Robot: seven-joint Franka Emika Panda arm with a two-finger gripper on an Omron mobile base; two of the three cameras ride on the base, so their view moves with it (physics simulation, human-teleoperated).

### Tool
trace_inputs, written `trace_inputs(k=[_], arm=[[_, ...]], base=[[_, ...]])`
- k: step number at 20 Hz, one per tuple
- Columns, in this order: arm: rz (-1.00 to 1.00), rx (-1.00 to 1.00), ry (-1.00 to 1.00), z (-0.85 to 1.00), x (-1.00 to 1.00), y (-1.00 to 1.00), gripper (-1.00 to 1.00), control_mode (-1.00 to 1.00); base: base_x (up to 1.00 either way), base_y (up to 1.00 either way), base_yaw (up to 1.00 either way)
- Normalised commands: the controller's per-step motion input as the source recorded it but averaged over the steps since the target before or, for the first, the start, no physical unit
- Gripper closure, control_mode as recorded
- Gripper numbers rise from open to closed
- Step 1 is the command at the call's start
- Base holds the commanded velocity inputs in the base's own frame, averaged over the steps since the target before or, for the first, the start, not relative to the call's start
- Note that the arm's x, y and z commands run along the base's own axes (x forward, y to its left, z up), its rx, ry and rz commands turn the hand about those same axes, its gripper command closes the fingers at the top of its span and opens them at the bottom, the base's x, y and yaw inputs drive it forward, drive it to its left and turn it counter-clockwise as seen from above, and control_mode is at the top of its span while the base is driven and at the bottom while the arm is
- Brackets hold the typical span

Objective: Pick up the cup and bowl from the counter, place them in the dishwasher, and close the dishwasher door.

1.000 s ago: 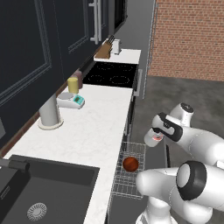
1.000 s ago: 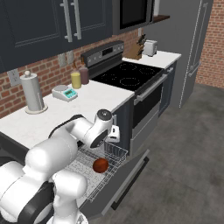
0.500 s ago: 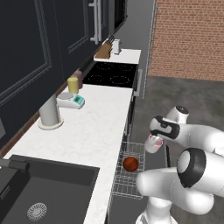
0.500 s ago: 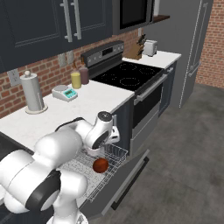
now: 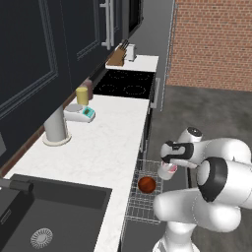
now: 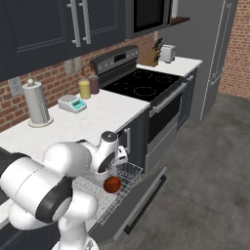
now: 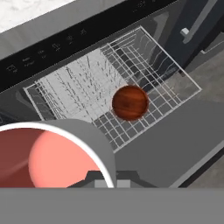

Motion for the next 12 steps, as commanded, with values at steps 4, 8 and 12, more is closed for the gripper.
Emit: trace_inputs(k=[4, 8, 12], arm=[[0.0, 0.0, 0.0, -0.23, 0.0, 0.2, 1.0, -1.0], [0.0, 0.0, -0.01, -0.26, 0.0, 0.18, 1.0, -1.0], [0.0, 0.0, 0.0, -0.27, 0.0, 0.15, 1.0, -1.0]], base=[[0.0, 0.0, 0.0], [0.0, 0.0, 0.0], [0.0, 0.0, 0.0]])
